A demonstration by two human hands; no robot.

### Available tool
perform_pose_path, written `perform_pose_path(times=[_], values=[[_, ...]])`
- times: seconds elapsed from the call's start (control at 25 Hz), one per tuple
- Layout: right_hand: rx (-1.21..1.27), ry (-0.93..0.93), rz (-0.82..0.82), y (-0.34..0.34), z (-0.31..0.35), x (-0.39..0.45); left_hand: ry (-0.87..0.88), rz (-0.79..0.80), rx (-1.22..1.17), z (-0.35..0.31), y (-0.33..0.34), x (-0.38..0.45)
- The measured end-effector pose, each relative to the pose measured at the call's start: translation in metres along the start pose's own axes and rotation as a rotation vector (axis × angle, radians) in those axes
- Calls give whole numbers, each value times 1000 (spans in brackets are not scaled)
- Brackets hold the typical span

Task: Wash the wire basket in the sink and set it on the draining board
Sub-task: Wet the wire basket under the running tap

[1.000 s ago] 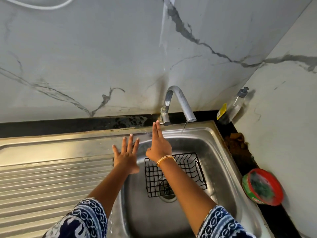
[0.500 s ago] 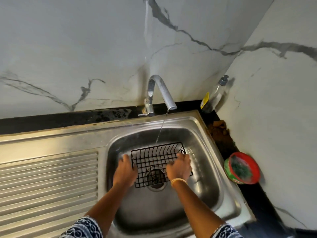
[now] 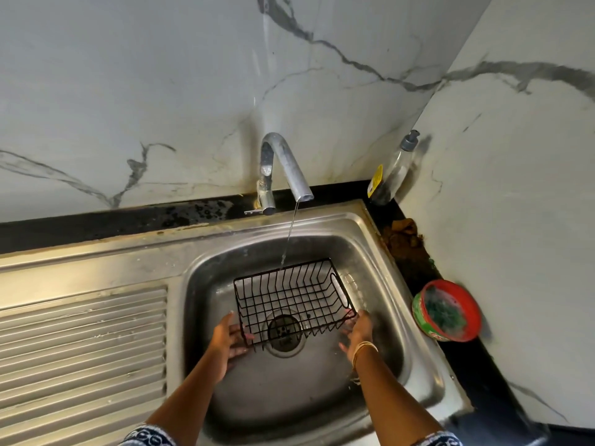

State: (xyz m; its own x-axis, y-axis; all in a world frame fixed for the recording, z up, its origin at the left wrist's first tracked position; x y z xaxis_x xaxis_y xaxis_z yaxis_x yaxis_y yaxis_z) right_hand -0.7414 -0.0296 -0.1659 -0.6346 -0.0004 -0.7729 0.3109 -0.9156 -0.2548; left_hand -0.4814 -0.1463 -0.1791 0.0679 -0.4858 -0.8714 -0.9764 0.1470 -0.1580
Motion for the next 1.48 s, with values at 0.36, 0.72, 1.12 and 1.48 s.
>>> perform_pose_path(times=[0.36,0.72,1.12,1.48], values=[[-29,-238,135,24,65,-35,248,27,-218,-73,3,-49],[153,-207,208,13,89,-51,448,-39,-195,-121,5,-96],[259,-156,211,2,82,-53,526,-75,-214,-136,9,-116],[319,-365,365,12,130,-112,464,-113,-240,-117,-18,-103]])
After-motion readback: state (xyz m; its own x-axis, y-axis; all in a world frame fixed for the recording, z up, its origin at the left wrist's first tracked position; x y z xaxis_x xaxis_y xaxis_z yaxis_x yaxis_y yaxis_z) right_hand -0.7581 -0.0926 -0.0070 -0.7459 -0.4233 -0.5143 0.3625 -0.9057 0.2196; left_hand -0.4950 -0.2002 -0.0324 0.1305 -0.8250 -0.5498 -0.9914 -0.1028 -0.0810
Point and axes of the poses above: each hand's wrist, its own x-axis towards the middle knuckle, its own y-axis out of the palm, z = x × y, the point moved 5 cm from there along x, towards the middle knuckle, and after that the axes turned 11 degrees about -z, right-handed, at the moved point
